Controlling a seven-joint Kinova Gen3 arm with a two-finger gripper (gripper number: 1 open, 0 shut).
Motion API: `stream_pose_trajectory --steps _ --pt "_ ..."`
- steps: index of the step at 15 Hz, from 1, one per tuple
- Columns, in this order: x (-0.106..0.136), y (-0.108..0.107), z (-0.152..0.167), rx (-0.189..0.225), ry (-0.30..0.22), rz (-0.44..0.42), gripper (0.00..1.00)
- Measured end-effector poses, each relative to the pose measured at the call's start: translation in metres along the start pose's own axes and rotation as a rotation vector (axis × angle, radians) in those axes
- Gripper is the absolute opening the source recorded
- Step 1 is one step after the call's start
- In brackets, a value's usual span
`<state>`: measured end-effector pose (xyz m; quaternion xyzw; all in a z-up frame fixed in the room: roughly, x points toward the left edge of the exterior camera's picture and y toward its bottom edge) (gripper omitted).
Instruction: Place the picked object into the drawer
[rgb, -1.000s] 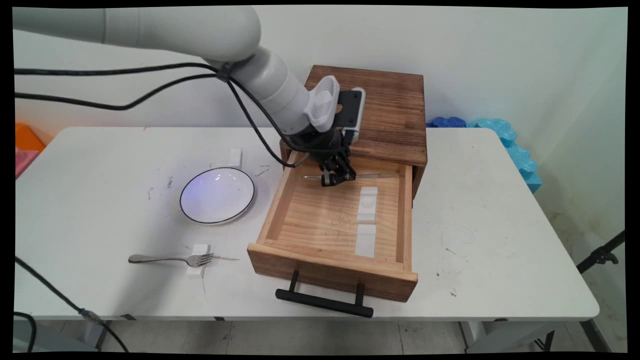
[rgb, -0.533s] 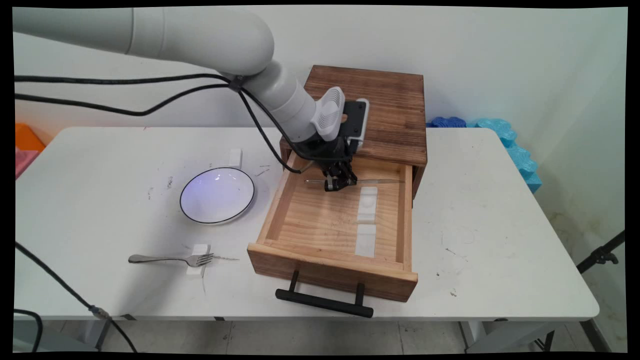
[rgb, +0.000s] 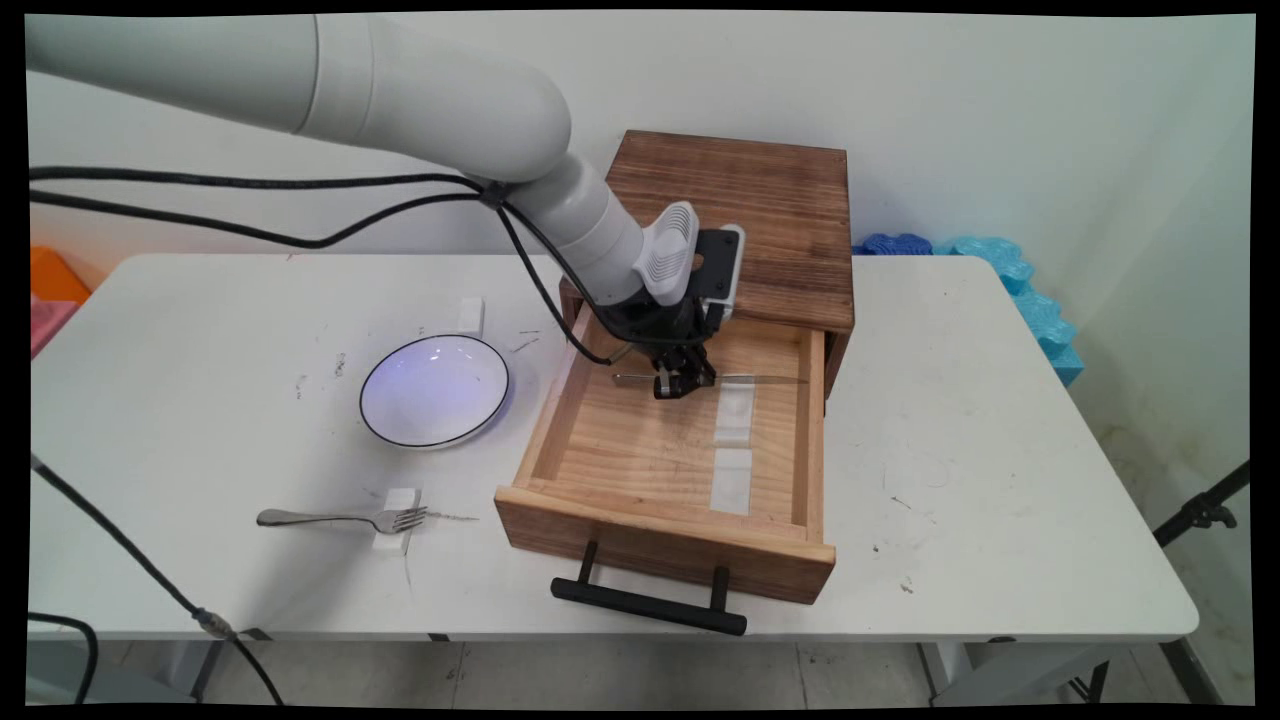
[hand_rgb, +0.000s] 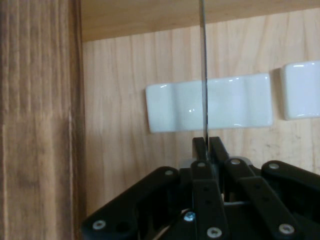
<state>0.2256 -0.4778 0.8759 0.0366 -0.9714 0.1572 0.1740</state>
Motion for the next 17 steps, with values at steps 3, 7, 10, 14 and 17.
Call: stream_pose_trajectory --steps 3,7,10,14,17 --pt "0.0 0.0 0.008 -0.002 -0.005 0.0 0.0" --pt "-0.001 0.001 0.016 -0.005 -0.009 -0.003 0.0" --pt "0.0 0.001 0.022 -0.007 -0.008 -0.005 1.0" --pt "0.0 0.0 0.026 -0.004 -0.006 -0.009 1.0" --pt "0.001 0.0 0.027 -0.002 -0.003 -0.013 1.0"
